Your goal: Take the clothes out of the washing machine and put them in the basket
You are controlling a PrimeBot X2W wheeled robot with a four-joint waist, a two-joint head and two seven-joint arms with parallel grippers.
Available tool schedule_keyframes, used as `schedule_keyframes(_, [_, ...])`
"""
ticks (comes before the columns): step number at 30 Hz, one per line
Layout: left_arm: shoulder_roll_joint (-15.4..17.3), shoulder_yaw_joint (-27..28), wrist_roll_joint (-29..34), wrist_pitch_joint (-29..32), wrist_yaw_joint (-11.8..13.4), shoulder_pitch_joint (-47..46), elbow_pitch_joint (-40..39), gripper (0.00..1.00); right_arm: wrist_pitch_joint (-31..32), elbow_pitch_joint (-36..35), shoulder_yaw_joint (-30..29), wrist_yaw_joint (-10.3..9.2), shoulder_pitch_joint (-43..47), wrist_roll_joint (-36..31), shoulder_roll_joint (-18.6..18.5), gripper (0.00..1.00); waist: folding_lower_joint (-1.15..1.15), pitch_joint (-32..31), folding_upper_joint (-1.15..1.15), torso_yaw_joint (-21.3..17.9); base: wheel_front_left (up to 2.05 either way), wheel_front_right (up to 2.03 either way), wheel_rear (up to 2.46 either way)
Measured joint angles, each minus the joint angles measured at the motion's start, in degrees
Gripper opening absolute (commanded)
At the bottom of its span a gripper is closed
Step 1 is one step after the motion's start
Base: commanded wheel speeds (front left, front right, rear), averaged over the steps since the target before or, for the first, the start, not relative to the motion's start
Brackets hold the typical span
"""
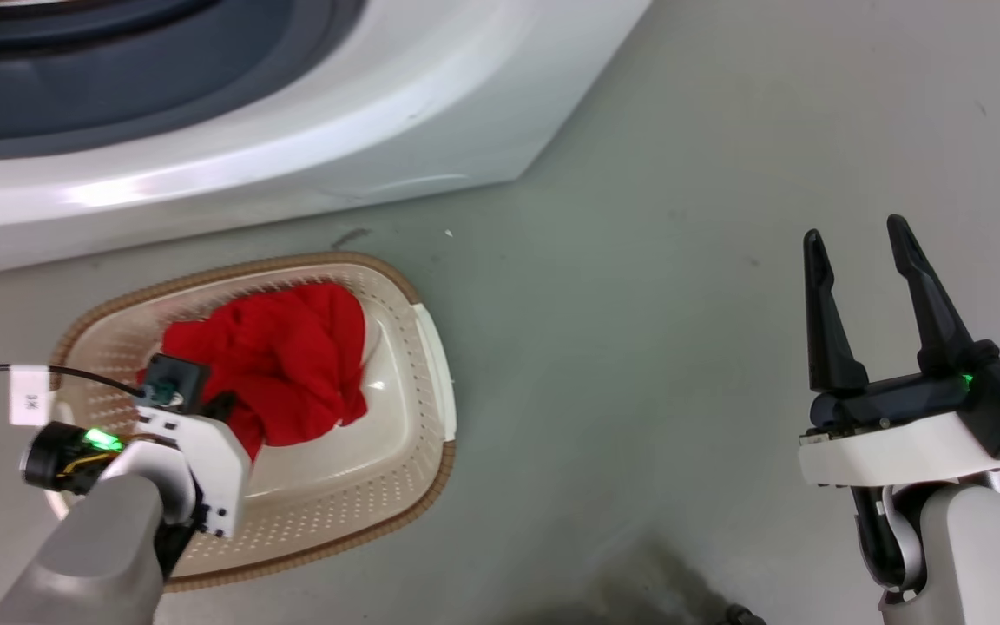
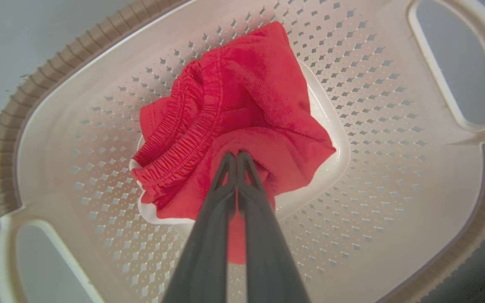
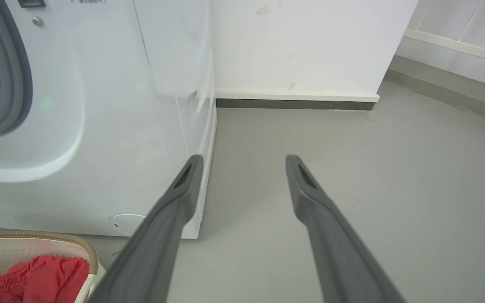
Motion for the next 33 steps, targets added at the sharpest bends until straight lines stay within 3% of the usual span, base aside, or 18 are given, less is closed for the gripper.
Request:
schedule_keyframes(10, [-1.38, 0.86, -0.31, -6.72, 0.67, -5.13, 11.35, 0.00, 0.00, -0.96, -0.75, 0.00, -1.03, 1.19, 0.00, 1.00, 0.00, 5.90, 0.00, -3.56, 0.00, 0.00, 0.00])
schedule_keyframes(11, [-1.70, 0.85, -0.34, -7.22, 0.92, -5.36, 12.04, 0.04, 0.00, -0.88, -0.78, 0.00, -1.04, 1.19, 0.01, 1.00, 0.00, 5.98, 0.00, -3.61, 0.00, 0.00, 0.00])
schedule_keyframes(12, [-1.91, 0.87, -0.34, -7.58, 0.94, -5.59, 12.52, 0.73, 0.00, -0.69, -0.84, 0.00, -1.05, 1.19, 0.01, 1.00, 0.00, 5.87, 0.00, -3.58, 0.00, 0.00, 0.00])
schedule_keyframes(13, [-2.04, 0.89, -0.34, -8.00, 1.00, -5.78, 12.84, 1.00, 0.00, -0.52, -0.89, 0.00, -1.10, 1.21, 0.01, 1.00, 0.00, 5.65, 0.00, -3.49, 0.00, 0.00, 0.00])
schedule_keyframes(21, [-3.59, 2.56, -1.53, -9.73, 0.89, -5.75, 11.89, 1.00, 0.00, 0.65, -1.26, 0.00, -1.52, 0.67, 0.04, 1.00, -0.01, 1.69, 0.00, -2.40, 0.00, 0.00, 0.00])
schedule_keyframes(29, [-4.10, 12.00, -0.57, -9.91, 2.70, 0.38, -5.11, 1.00, 0.00, 3.02, -5.22, 0.00, -0.85, -1.64, 0.03, 1.00, -0.01, -6.29, 0.00, 0.22, 0.00, 0.00, 0.00])
schedule_keyframes(33, [-4.00, 18.03, 3.04, -9.90, 4.08, 4.91, -14.63, 1.00, 0.00, 4.05, -6.58, 0.01, 0.10, -3.04, 0.03, 1.00, -0.01, -11.20, 0.00, 1.98, 0.00, 0.00, 0.00])
